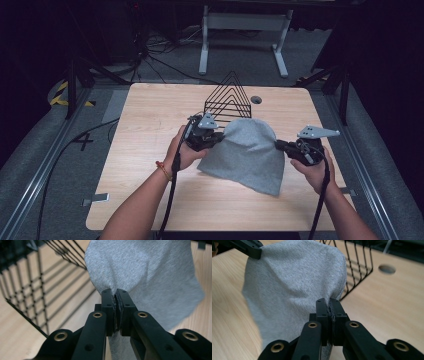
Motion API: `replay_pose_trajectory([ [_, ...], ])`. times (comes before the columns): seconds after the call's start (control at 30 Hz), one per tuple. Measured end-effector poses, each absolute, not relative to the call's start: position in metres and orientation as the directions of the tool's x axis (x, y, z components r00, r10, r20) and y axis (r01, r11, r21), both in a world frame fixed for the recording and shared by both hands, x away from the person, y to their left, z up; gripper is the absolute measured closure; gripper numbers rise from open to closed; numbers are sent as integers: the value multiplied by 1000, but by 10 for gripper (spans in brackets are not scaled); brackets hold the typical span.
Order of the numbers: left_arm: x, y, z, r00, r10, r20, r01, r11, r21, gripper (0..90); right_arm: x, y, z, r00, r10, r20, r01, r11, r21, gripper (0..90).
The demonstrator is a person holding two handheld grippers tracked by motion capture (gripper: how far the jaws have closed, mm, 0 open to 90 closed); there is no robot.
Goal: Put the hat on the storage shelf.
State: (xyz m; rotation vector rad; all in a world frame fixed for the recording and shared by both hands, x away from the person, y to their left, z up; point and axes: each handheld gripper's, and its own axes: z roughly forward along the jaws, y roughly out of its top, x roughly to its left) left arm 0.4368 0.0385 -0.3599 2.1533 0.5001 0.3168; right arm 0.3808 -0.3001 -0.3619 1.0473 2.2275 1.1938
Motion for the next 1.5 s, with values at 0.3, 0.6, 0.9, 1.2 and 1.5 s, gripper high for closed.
replay_pose_trajectory([
  [0.3, 443, 51, -301, 864, 494, 101, 173, -480, 860, 856, 389, -295, -302, -643, 761, -84, 312, 361, 879, 879],
  [0.6, 459, 57, -240, 813, 555, 174, 99, -427, 899, 857, 413, -280, -235, -627, 757, -187, 191, 382, 904, 879],
  [0.9, 493, 53, -217, 764, 615, 198, 80, -394, 916, 857, 452, -264, -198, -596, 769, -233, 144, 388, 910, 879],
  [1.2, 530, 41, -206, 698, 675, 241, 83, -410, 908, 856, 492, -256, -180, -559, 788, -256, 136, 392, 910, 878],
  [1.5, 549, 30, -216, 676, 701, 228, 110, -401, 909, 856, 515, -249, -184, -533, 812, -239, 149, 368, 918, 878],
])
